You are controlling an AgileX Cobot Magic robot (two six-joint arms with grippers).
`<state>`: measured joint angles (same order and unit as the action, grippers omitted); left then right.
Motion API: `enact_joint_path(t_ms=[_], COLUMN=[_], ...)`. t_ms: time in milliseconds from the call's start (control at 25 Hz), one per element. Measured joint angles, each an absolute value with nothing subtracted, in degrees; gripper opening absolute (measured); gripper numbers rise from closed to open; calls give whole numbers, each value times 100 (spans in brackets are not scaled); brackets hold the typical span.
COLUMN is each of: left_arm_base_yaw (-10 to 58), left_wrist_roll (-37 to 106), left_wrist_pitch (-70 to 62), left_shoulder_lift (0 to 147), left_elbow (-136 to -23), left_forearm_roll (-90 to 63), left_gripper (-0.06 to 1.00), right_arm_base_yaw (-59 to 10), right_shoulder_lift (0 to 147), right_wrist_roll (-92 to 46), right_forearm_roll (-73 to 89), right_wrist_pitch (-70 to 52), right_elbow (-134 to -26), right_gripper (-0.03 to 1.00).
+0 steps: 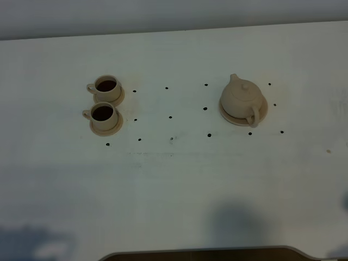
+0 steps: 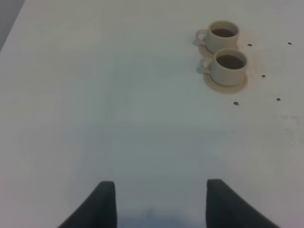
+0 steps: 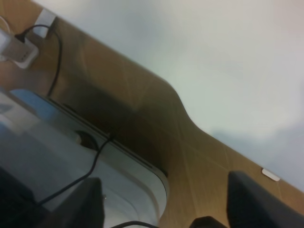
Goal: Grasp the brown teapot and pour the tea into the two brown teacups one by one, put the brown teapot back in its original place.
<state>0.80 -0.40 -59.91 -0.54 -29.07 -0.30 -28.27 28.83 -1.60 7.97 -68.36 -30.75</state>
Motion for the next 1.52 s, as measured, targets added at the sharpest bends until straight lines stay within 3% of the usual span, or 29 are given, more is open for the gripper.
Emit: enact_joint_path(t_ms=[800, 1520], left_arm_base_yaw=[80, 80], left_wrist_roll=[-40, -40], left_wrist_pitch=[-5991, -5991], left_shoulder_lift=[-54, -54], left_elbow=[-2907, -2907], left_forearm_roll=[-30, -30], left_gripper=[46, 46], right_arm_base_yaw=[-2716, -167], right_shoulder_lift=[2883, 1302], right_wrist_roll=[-243, -291], right_forearm_roll=[809, 821], right_wrist_pitch=[-6191, -6146], right_elbow=[-2833, -2812], right_gripper=[57, 57])
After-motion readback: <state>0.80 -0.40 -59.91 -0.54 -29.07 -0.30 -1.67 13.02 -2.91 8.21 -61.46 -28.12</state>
